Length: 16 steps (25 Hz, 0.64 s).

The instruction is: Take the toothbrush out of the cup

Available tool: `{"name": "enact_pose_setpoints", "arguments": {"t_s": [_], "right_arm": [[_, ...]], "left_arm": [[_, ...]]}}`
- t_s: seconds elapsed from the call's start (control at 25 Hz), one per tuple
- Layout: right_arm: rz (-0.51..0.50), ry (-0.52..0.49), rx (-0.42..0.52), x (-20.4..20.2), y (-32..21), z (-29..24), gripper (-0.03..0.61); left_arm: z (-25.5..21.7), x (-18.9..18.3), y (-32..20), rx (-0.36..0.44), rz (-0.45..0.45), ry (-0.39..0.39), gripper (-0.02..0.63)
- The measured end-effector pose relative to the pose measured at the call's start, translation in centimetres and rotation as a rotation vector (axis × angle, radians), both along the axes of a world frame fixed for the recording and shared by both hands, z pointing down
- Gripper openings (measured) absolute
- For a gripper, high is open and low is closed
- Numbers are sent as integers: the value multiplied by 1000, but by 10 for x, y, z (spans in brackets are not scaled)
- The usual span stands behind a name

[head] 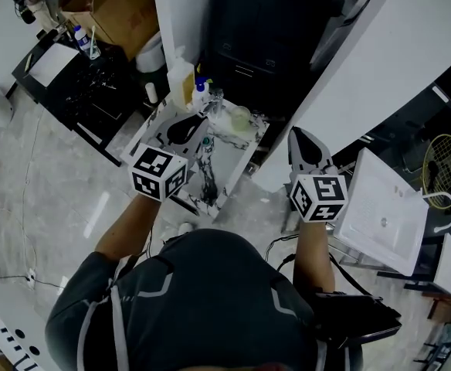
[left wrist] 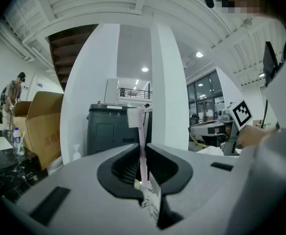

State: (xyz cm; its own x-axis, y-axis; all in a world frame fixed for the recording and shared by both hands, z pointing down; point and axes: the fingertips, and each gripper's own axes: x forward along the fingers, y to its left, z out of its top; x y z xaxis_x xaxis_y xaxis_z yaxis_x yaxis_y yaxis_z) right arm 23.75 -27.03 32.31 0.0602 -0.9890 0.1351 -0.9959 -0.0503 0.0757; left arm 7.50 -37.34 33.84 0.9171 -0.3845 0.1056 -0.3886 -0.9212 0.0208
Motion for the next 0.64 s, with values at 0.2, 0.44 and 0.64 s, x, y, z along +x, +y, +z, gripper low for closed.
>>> {"name": "enact_pose_setpoints", "arguments": {"t_s": [0.2,0.44,0.64], "right_arm": [[11,6,3,1,-1,-1,28],[10,15,6,1,-5,-2,28],[18,15,3,0,-7,0,28]], "left_arm": [[-4,0,-2,12,3,5,51],[-9,4,-4,20,11,9,51],[-10,2,-5,26,14,17,51]]}}
